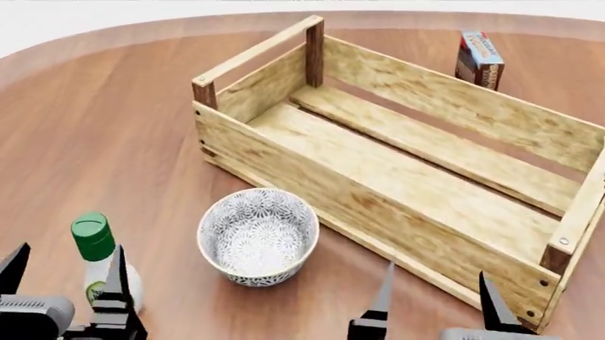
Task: Pick up the salad dressing and put it in the tray.
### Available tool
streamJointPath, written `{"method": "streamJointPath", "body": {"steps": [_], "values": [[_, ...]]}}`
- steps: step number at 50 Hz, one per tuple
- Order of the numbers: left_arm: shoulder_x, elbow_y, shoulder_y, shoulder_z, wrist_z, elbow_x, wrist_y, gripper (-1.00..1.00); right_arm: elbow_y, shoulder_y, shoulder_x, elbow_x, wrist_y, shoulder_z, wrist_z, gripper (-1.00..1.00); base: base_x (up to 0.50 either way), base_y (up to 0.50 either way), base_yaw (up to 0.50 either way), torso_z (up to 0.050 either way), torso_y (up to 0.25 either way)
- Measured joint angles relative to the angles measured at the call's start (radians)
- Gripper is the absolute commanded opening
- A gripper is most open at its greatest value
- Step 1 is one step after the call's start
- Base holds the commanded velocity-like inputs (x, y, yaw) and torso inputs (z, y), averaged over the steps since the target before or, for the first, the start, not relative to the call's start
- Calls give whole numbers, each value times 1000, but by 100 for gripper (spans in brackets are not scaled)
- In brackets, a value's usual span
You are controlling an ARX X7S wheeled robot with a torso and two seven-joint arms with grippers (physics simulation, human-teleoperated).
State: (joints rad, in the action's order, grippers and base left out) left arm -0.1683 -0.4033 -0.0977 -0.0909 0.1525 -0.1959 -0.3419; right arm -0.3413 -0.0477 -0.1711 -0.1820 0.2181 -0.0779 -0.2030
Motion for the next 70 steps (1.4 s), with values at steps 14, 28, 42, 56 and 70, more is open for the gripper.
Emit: {"method": "streamJointPath", "body": {"steps": [14,28,42,56,70], "values": [[-38,-218,-76,62,34,-91,-201,100,-219,-60,-48,-60,185,38,-46,100,500,0,0,0,0],[-53,-273,-105,84,52,-121,-256,100,-284,-95,-71,-87,263,59,-76,100,461,0,0,0,1],[-60,-279,-109,87,61,-130,-258,100,-288,-90,-78,-85,239,64,-90,100,0,0,214,0,0],[-65,-275,-104,86,69,-133,-247,100,-287,-73,-83,-93,191,64,-89,100,0,0,500,0,0],[-70,-273,-102,86,76,-139,-240,100,-287,-64,-94,-96,167,57,-90,100,0,0,500,0,0]]}}
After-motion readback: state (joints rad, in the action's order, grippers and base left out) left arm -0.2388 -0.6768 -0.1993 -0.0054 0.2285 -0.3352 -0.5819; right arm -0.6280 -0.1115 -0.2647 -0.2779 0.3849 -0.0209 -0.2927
